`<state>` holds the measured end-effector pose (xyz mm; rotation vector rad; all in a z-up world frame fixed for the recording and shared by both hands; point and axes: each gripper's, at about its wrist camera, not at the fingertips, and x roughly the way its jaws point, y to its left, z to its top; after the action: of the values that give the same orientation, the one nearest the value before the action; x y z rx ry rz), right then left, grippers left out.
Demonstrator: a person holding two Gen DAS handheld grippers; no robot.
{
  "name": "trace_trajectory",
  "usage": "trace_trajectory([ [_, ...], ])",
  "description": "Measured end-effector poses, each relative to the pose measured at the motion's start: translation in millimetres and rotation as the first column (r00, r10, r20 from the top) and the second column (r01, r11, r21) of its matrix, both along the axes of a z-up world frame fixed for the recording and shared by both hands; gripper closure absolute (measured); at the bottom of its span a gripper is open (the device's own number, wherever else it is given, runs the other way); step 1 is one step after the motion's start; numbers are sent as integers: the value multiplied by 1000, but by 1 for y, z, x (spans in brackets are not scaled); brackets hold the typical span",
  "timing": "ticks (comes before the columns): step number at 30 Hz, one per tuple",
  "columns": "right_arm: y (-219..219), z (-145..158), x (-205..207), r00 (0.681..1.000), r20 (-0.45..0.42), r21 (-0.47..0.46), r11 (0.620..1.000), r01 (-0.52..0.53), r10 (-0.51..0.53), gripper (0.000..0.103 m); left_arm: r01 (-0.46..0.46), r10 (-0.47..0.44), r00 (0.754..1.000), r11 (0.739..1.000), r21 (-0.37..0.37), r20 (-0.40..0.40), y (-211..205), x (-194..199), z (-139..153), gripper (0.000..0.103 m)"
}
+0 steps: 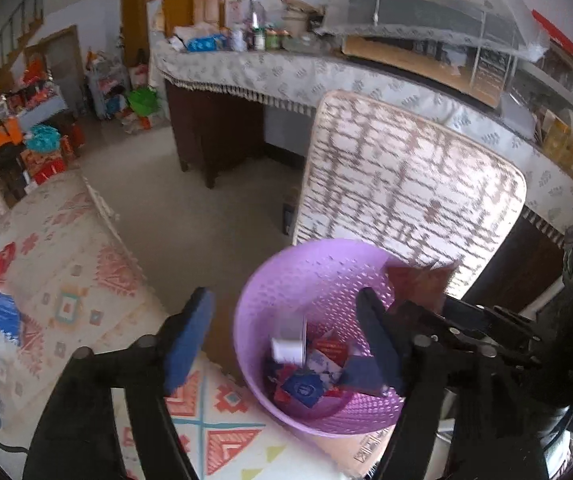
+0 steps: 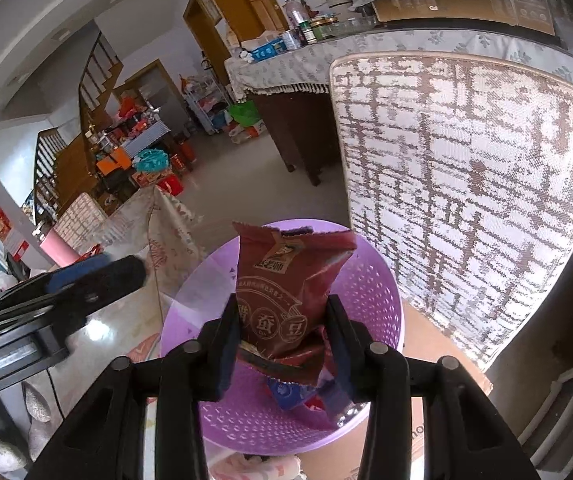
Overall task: Collect trash
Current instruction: 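Carry both items to the lilac wastebasket and open both grippers over it, then return both grippers to the table toward the blue box and plastic wrap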
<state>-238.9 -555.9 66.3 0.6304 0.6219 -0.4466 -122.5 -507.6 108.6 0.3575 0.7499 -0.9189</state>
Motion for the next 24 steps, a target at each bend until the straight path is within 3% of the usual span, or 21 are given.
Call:
trace_trajectory([
  [2,2,2,0,1000,7,-6,1000,6,-6,41,-9,9,1000,1000,-3,-9,9,3,3,28],
  [9,23,10,5,1000,10,-17,1000,-26,26,40,-56,54,997,998,-29,-47,57,10,11,28],
  [16,61,10,21,996,1,-4,996,-87,87,32,-148,146,988,988,-49,-45,131,23,14,28],
  [20,97,5,42,988,-1,22,987,-157,157,32,-252,251,968,967,-30,-25,183,46,8,28],
  [24,135,0,63,972,1,43,971,-234,234,29,-373,373,927,928,4,-25,245,76,-4,28],
])
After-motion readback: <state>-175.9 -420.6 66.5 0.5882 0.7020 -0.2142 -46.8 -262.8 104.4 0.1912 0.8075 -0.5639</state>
